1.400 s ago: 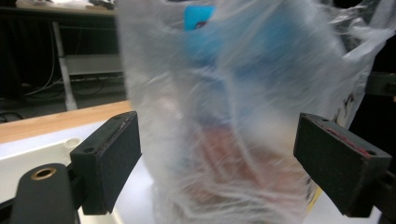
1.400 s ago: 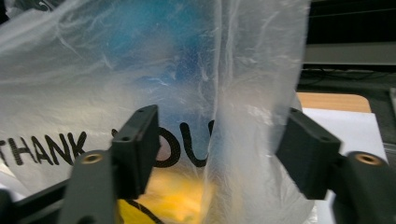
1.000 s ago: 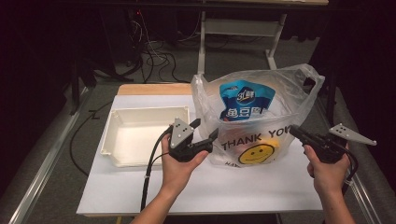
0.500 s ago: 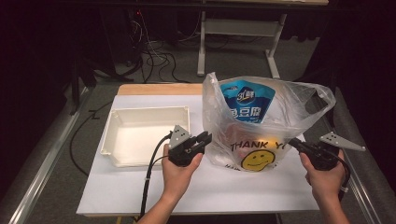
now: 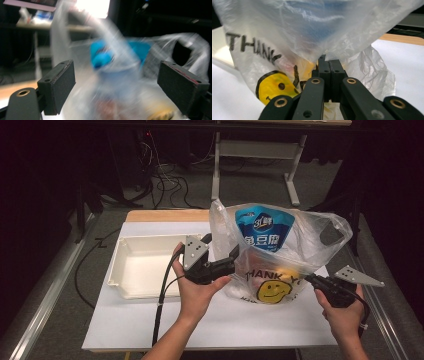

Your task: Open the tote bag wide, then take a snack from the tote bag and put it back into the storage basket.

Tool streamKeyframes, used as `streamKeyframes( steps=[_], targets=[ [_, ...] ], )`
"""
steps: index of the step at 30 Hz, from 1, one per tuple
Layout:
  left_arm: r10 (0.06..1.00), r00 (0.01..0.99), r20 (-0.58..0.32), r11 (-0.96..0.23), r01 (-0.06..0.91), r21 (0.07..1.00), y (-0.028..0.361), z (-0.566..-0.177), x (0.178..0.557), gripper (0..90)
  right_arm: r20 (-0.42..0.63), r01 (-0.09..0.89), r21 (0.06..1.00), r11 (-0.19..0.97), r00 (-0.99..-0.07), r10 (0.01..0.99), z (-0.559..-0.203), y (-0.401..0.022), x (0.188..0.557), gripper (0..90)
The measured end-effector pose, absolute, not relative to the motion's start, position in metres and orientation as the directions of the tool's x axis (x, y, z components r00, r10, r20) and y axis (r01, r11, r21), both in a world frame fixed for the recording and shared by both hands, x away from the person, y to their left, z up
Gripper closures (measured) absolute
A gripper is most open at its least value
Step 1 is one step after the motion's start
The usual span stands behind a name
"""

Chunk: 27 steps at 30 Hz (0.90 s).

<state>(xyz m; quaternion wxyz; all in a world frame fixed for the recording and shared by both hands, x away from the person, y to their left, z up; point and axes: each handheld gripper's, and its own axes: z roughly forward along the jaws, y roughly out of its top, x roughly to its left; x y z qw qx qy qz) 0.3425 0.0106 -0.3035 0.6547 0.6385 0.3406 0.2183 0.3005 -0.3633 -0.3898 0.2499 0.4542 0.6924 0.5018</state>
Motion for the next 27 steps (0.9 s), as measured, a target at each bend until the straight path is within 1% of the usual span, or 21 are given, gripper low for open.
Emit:
streamKeyframes(
  steps=[2, 4, 6, 7, 8, 9, 10, 12, 13, 14, 17, 18, 19, 20, 21, 22, 24, 25, 26, 27],
  targets=[
    [0.711, 0.681, -0.173, 0.075, 0.171, 0.982, 0.008, -0.298, 0.347, 14.7, 0.114, 0.380, 0.921, 0.082, -0.465, 0.878, -0.391, -0.362, 0.300, 90.0],
    [0.689, 0.702, -0.182, 0.052, 0.203, 0.978, 0.006, -0.300, 0.354, 20.8, 0.118, 0.379, 0.922, 0.078, -0.468, 0.876, -0.392, -0.362, 0.301, 90.0],
    [0.662, 0.726, -0.188, 0.030, 0.225, 0.974, 0.005, -0.305, 0.360, 33.6, 0.119, 0.380, 0.922, 0.077, -0.467, 0.876, -0.393, -0.361, 0.301, 90.0],
    [0.657, 0.730, -0.188, 0.018, 0.234, 0.972, 0.005, -0.308, 0.361, 42.9, 0.112, 0.378, 0.922, 0.085, -0.470, 0.875, -0.393, -0.360, 0.301, 90.0],
    [0.658, 0.728, -0.193, 0.012, 0.246, 0.969, 0.005, -0.313, 0.362, 54.0, 0.113, 0.381, 0.921, 0.085, -0.470, 0.876, -0.394, -0.359, 0.300, 90.0],
    [0.658, 0.728, -0.193, 0.012, 0.246, 0.969, 0.005, -0.313, 0.362, 71.8, 0.113, 0.381, 0.921, 0.085, -0.470, 0.876, -0.394, -0.359, 0.300, 90.0],
    [0.661, 0.723, -0.198, 0.012, 0.254, 0.967, 0.006, -0.316, 0.362, 71.8, 0.104, 0.378, 0.921, 0.095, -0.473, 0.875, -0.394, -0.359, 0.300, 90.0],
    [0.652, 0.729, -0.207, 0.005, 0.269, 0.963, 0.007, -0.320, 0.362, 84.7, 0.105, 0.379, 0.920, 0.095, -0.472, 0.875, -0.395, -0.359, 0.300, 90.0],
    [0.649, 0.734, -0.203, -0.008, 0.273, 0.962, 0.006, -0.323, 0.362, 88.9, 0.105, 0.381, 0.920, 0.094, -0.471, 0.876, -0.395, -0.359, 0.299, 90.0],
    [0.649, 0.735, -0.196, -0.024, 0.278, 0.960, 0.006, -0.326, 0.362, 90.0, 0.108, 0.382, 0.920, 0.092, -0.471, 0.875, -0.396, -0.360, 0.299, 90.0],
    [0.654, 0.729, -0.199, -0.042, 0.298, 0.954, 0.006, -0.336, 0.362, 90.0, 0.118, 0.390, 0.917, 0.083, -0.465, 0.878, -0.398, -0.361, 0.299, 90.0],
    [0.655, 0.726, -0.210, -0.031, 0.304, 0.952, 0.008, -0.341, 0.362, 90.0, 0.117, 0.394, 0.915, 0.087, -0.466, 0.877, -0.401, -0.362, 0.299, 90.0],
    [0.652, 0.726, -0.217, -0.012, 0.296, 0.955, 0.009, -0.341, 0.361, 85.6, 0.120, 0.397, 0.914, 0.085, -0.464, 0.878, -0.401, -0.362, 0.299, 90.0],
    [0.652, 0.726, -0.217, -0.012, 0.296, 0.955, 0.009, -0.341, 0.361, 72.4, 0.117, 0.396, 0.914, 0.088, -0.466, 0.877, -0.402, -0.361, 0.299, 90.0],
    [0.664, 0.714, -0.222, 0.027, 0.274, 0.961, 0.009, -0.337, 0.359, 57.4, 0.115, 0.397, 0.913, 0.092, -0.468, 0.876, -0.402, -0.361, 0.298, 90.0],
    [0.664, 0.714, -0.222, 0.027, 0.274, 0.961, 0.009, -0.337, 0.359, 43.3, 0.115, 0.397, 0.913, 0.092, -0.468, 0.876, -0.402, -0.361, 0.298, 90.0],
    [0.667, 0.708, -0.233, 0.041, 0.277, 0.960, 0.008, -0.330, 0.361, 23.8, 0.119, 0.399, 0.912, 0.091, -0.471, 0.874, -0.402, -0.359, 0.298, 90.0],
    [0.663, 0.709, -0.239, 0.038, 0.286, 0.957, 0.007, -0.324, 0.363, 17.1, 0.113, 0.399, 0.912, 0.099, -0.475, 0.873, -0.403, -0.359, 0.298, 90.0],
    [0.663, 0.709, -0.239, 0.038, 0.286, 0.957, 0.007, -0.324, 0.363, 15.0, 0.118, 0.402, 0.910, 0.096, -0.473, 0.873, -0.403, -0.357, 0.298, 90.0],
    [0.675, 0.704, -0.221, 0.036, 0.268, 0.963, 0.004, -0.318, 0.365, 15.2, 0.108, 0.399, 0.911, 0.107, -0.480, 0.871, -0.403, -0.356, 0.299, 90.0]
  ],
)
